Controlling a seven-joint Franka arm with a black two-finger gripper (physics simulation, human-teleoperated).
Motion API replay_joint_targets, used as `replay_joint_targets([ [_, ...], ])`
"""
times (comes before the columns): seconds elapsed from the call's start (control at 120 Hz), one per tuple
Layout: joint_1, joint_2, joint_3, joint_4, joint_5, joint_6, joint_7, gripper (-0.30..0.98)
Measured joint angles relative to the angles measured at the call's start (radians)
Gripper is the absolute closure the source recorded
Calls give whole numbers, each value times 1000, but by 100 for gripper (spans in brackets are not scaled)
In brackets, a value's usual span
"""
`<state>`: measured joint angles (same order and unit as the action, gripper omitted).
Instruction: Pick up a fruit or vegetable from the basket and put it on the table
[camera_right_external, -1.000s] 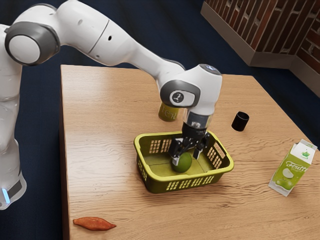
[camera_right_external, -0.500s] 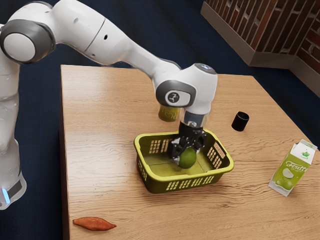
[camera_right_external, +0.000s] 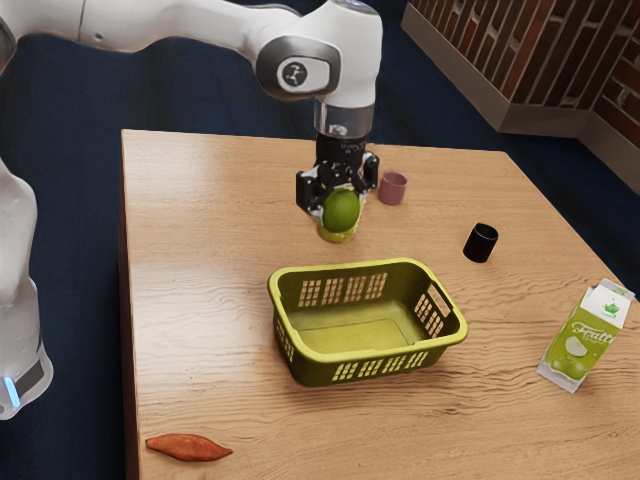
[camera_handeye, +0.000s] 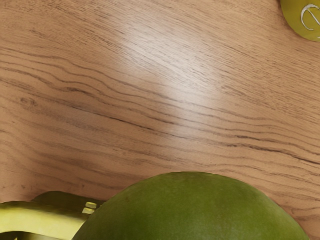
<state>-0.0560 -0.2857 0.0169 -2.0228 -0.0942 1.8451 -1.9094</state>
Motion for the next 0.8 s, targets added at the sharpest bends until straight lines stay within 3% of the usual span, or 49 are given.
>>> replay_joint_targets([
  [0.175,3,-17,106,-18,28,-34,53,41],
  [0.35,3,-15,148,-18,45,-57,98,41],
  [0.483,2,-14,153,-19,61,-65,124,19],
  [0.8,2,-14,168,-19,79,-71,165,2],
])
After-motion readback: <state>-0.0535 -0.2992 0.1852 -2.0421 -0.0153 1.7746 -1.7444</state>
